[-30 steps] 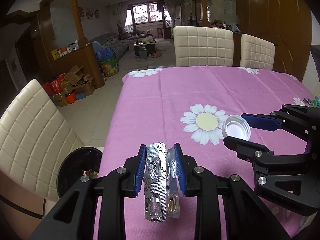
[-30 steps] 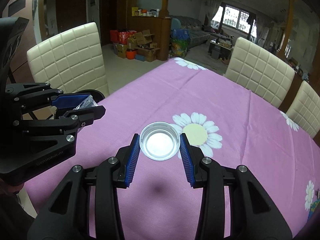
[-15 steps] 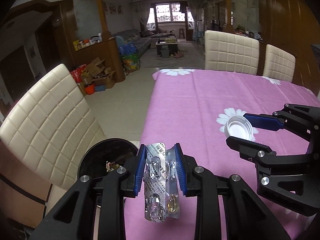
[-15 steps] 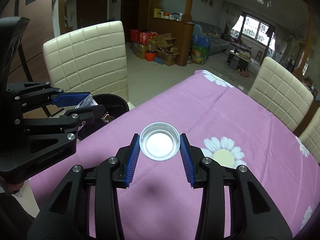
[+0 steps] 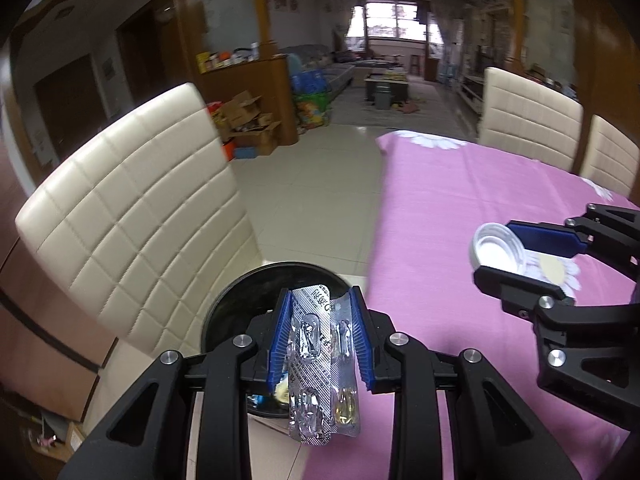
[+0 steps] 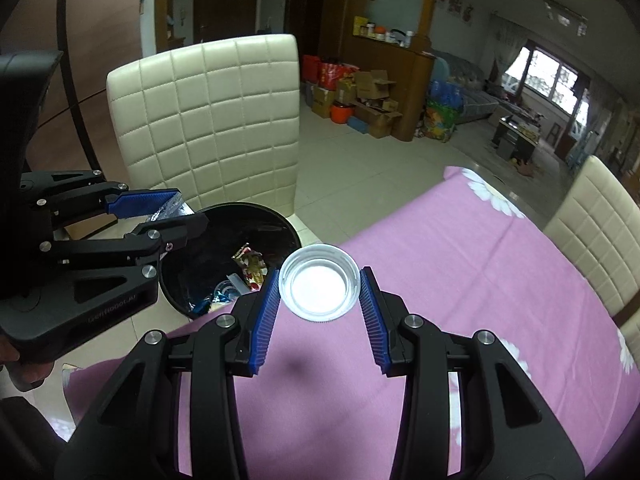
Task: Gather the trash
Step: 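Carry the blister pack to the bin with the left tool while the right carries the cap, then open the right tool over the black bin to drop the white cap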
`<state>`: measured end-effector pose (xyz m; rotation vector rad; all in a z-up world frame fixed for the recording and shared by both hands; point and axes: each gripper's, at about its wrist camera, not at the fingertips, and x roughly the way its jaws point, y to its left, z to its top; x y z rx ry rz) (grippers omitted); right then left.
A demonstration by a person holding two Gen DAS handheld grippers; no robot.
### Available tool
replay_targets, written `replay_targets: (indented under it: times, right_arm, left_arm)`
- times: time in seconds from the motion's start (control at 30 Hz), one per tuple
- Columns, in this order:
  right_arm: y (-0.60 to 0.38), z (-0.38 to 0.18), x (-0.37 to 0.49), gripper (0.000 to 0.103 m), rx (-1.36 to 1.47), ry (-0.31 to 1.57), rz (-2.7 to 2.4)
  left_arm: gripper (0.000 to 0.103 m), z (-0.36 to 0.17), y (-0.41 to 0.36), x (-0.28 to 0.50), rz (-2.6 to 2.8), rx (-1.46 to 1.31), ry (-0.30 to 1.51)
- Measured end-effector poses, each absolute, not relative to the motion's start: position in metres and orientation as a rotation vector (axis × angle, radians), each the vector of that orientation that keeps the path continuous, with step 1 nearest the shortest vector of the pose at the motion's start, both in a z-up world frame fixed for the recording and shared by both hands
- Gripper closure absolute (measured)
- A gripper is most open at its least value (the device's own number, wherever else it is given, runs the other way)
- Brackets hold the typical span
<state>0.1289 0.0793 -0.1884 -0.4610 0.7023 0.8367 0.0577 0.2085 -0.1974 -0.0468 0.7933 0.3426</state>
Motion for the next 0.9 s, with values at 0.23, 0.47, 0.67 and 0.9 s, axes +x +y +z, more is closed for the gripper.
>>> replay_targets:
  times: [0.23, 0.47, 0.67, 0.9]
  right_arm:
    - [0.118, -0.197, 0.142, 0.061, -0.488, 0.710, 0.896]
    - [0.149, -0.205, 0.152, 0.061, -0.502, 0.711, 0.952]
    - [0.171, -0.215, 0.163, 0.061, -0.519, 0.723, 0.982]
    - [0.184, -0.222, 0.171, 0.060, -0.516, 0.743, 1.008]
  left_arm:
    - [0.074, -0.210, 0.248, 0.062, 0.428, -0.089, 0.809]
    - [0.074, -0.216, 0.268, 0.067, 0.474, -0.100, 0.823]
    - [0.074, -0.228, 0.286, 0.078, 0.498, -0.140, 0.833]
    - [0.073, -0.235, 0.294, 0.088, 0.513, -0.147, 0.844]
